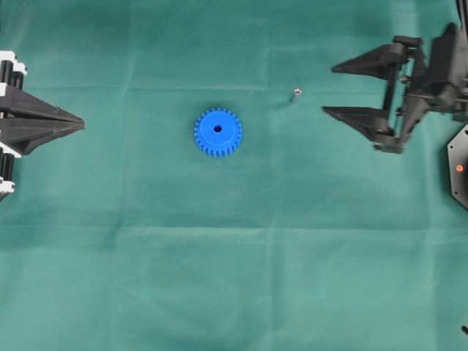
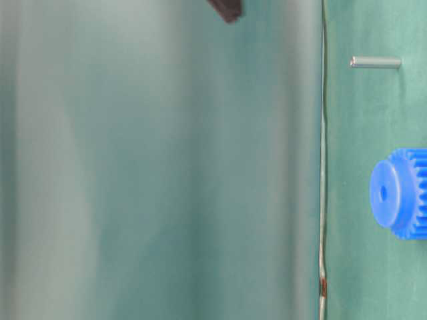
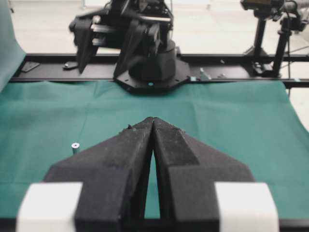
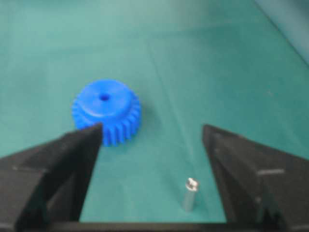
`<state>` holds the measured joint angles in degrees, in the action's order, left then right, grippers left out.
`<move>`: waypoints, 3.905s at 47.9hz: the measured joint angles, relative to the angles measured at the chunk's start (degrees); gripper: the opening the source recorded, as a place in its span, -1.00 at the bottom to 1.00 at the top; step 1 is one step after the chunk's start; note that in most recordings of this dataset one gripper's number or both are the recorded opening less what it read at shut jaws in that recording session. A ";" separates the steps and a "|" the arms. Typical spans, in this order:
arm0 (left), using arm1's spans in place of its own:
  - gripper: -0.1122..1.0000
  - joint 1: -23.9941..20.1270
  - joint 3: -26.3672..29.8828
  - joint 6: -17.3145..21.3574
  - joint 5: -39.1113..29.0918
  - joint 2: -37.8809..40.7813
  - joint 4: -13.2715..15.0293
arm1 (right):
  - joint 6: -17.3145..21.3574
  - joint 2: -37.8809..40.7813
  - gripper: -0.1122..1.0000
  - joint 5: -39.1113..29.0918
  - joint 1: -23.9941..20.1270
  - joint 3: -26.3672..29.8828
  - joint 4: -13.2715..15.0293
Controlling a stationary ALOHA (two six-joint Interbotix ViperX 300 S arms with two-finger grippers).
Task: Insert the shaft placed at a random location into the center hole of the medium gear at another random location.
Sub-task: 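Move the right gripper over the silver shaft, fingers open, then lower the right gripper and close it on the upright silver shaft, then carry the held shaft with the right gripper over the blue gear's hole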
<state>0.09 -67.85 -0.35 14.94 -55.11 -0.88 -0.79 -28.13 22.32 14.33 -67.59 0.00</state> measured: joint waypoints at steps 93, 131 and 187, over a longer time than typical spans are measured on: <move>-0.80 0.00 0.00 -0.09 -1.23 0.09 0.00 | -0.09 31.55 -0.58 15.56 5.45 5.89 -0.62; -0.80 0.00 0.00 -0.09 -1.23 0.09 0.09 | -0.09 13.10 -0.58 -3.78 5.45 8.61 -0.53; -0.80 0.00 0.00 -0.09 -1.23 0.09 0.00 | 0.00 27.33 -0.58 -6.24 -4.48 24.70 -3.69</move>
<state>0.09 -67.85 -0.44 13.71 -55.02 -0.88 -0.79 -0.79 16.08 9.84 -42.89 -3.69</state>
